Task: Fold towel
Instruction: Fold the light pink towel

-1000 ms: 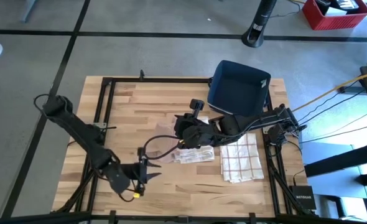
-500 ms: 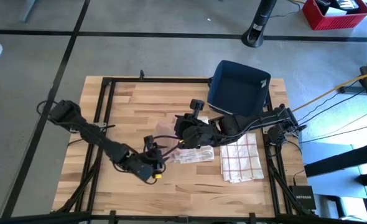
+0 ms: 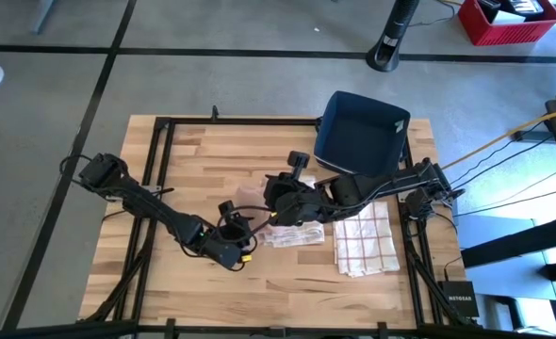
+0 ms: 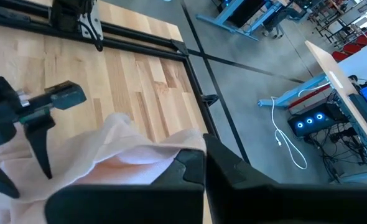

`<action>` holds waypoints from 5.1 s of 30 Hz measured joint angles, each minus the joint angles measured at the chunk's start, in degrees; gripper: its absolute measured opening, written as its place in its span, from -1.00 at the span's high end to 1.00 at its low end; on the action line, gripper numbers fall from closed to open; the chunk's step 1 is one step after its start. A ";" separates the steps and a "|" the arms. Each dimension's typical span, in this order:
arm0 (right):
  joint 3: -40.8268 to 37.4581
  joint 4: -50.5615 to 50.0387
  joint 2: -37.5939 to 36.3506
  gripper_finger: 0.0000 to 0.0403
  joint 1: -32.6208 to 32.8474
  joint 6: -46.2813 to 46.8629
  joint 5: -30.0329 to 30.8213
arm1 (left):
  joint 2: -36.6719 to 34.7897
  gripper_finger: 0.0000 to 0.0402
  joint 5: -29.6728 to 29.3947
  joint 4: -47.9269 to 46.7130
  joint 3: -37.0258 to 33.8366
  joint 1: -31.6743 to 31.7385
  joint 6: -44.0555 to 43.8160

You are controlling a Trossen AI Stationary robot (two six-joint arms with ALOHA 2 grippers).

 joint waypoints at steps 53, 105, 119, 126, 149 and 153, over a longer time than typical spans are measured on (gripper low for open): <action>0.04 -1.29 0.00 0.94 -1.62 5.31 -0.26 | 5.85 0.31 -11.01 5.52 -2.36 0.82 -1.17; -11.58 12.45 5.62 0.94 -23.60 14.34 -6.46 | -21.51 0.98 -0.05 -13.56 -15.76 -9.17 -10.53; 0.90 -3.99 4.50 0.42 -26.29 13.51 -27.88 | -13.18 0.17 4.64 -10.65 -15.76 -1.79 -1.20; 2.21 -15.56 4.26 0.27 -18.05 10.47 -31.10 | -11.49 0.07 4.21 -3.39 -15.76 0.48 7.97; -42.07 35.54 4.39 0.26 -8.41 20.09 -29.37 | 0.05 0.13 3.42 9.03 -15.72 11.26 38.38; -43.53 35.61 4.39 0.26 -7.83 22.59 -29.21 | 0.01 0.13 3.42 12.82 -15.72 11.27 41.18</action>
